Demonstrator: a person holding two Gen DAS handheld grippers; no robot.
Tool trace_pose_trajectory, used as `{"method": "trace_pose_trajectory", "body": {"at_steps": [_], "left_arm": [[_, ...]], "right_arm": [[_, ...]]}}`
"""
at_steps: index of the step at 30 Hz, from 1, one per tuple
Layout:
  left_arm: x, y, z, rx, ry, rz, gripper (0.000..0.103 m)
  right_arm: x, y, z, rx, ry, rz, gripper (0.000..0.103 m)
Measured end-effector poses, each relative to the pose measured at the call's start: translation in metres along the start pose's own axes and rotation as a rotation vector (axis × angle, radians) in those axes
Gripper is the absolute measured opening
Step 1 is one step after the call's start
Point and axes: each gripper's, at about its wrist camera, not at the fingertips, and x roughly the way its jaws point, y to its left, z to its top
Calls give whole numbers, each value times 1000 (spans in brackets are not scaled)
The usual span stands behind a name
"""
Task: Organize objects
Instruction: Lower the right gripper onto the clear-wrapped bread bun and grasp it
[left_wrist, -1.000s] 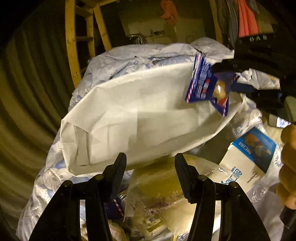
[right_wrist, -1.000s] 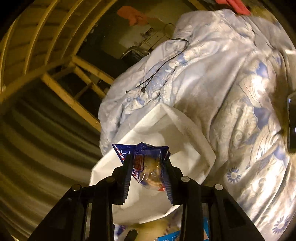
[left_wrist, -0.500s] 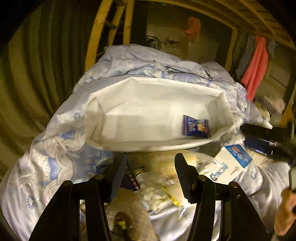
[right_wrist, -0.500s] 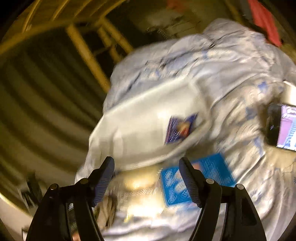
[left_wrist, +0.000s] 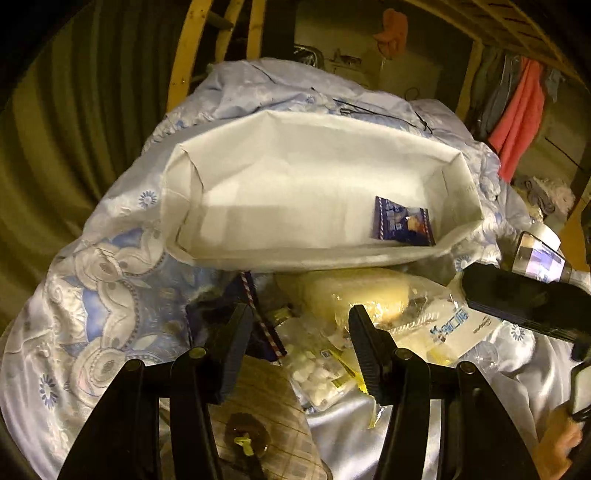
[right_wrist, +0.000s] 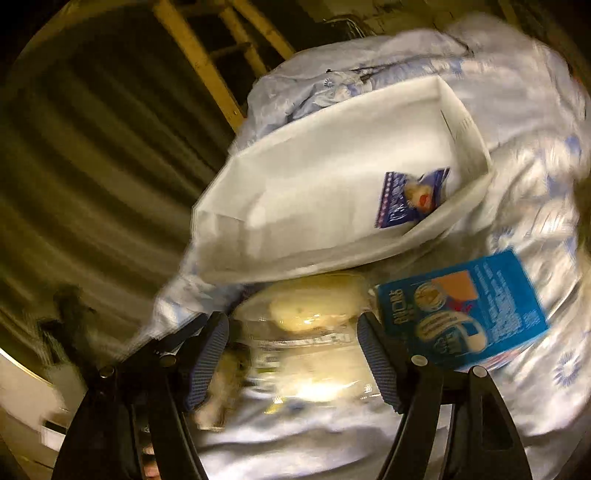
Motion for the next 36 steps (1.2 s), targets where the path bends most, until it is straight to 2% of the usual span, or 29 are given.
{"method": "trace_pose_trajectory", "body": {"at_steps": [2,4,6,8,10,13,20,25,26,28,29,31,36], "left_arm": [[4,1,-1,-2,12,0,55],[6,5,-1,-14,15,7,55],[9,10,-2,-30,16,16,53],[12,14,-2,-51,25,11,43],[14,19,-3,-70,25,44,43],[14,27,-2,-107,25,46,43],[16,32,-3,-127,26,16,43],[18,28,-4,-110,21,-10,44],[19,28,-3,-109,22,-19,44],[22,27,-4,-102,31,-52,41],[24,24,-5,-87,44,-82,28],[25,16,-6,-43,57,-132,13],[11,-6,-11,61,17,-89,9]], "right_arm": [[-2,-1,1,20,16,67,72],[2,2,-1,31,47,74,72],[11,4,-2,35,78,9,72],[19,3,-5,36,91,-50,69],[24,-2,-8,56,96,-89,69],[23,-10,-8,73,75,-137,68],[17,-31,0,192,26,-15,69],[47,-29,7,224,31,50,69],[53,-30,7,221,35,40,68],[63,-33,4,209,47,0,51],[65,-35,3,205,54,-5,49],[62,-37,-1,200,42,4,41],[43,-22,-11,100,-4,-29,33]]}}
